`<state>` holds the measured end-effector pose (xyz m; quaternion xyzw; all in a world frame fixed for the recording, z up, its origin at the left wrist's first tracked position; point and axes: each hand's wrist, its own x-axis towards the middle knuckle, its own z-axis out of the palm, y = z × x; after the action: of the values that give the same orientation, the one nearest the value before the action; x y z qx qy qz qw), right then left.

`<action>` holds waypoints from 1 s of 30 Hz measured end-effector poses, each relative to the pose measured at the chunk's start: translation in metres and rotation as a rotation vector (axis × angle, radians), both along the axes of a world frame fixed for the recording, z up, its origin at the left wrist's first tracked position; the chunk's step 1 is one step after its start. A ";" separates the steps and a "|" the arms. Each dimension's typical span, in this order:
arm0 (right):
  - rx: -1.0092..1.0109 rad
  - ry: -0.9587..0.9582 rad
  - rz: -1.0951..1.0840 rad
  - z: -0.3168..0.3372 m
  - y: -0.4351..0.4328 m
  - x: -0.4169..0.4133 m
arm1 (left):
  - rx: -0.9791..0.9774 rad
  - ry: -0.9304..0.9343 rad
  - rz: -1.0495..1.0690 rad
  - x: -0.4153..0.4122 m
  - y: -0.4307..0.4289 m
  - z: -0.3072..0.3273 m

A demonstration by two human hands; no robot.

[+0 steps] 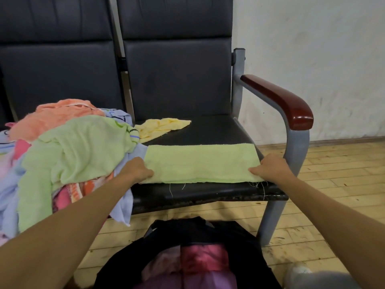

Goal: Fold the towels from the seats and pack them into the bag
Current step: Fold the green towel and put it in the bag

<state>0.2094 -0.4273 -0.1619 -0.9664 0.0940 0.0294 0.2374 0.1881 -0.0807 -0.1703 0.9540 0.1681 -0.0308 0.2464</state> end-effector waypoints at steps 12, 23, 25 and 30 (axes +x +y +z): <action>0.561 0.202 -0.088 0.014 -0.026 -0.005 | -0.917 0.148 0.236 -0.020 0.010 0.013; 0.720 0.450 -0.022 0.012 -0.017 -0.022 | -1.223 -0.116 0.361 -0.046 0.009 0.023; 0.737 0.415 -0.057 0.009 -0.014 -0.023 | -1.207 -0.167 0.347 -0.041 0.002 0.033; 0.812 0.355 -0.120 0.008 -0.015 -0.026 | -1.130 -0.226 0.257 -0.030 -0.041 0.061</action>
<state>0.1831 -0.4420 -0.1542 -0.7677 0.1700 0.2156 0.5790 0.1581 -0.1222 -0.1092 0.6442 0.2126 0.0165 0.7346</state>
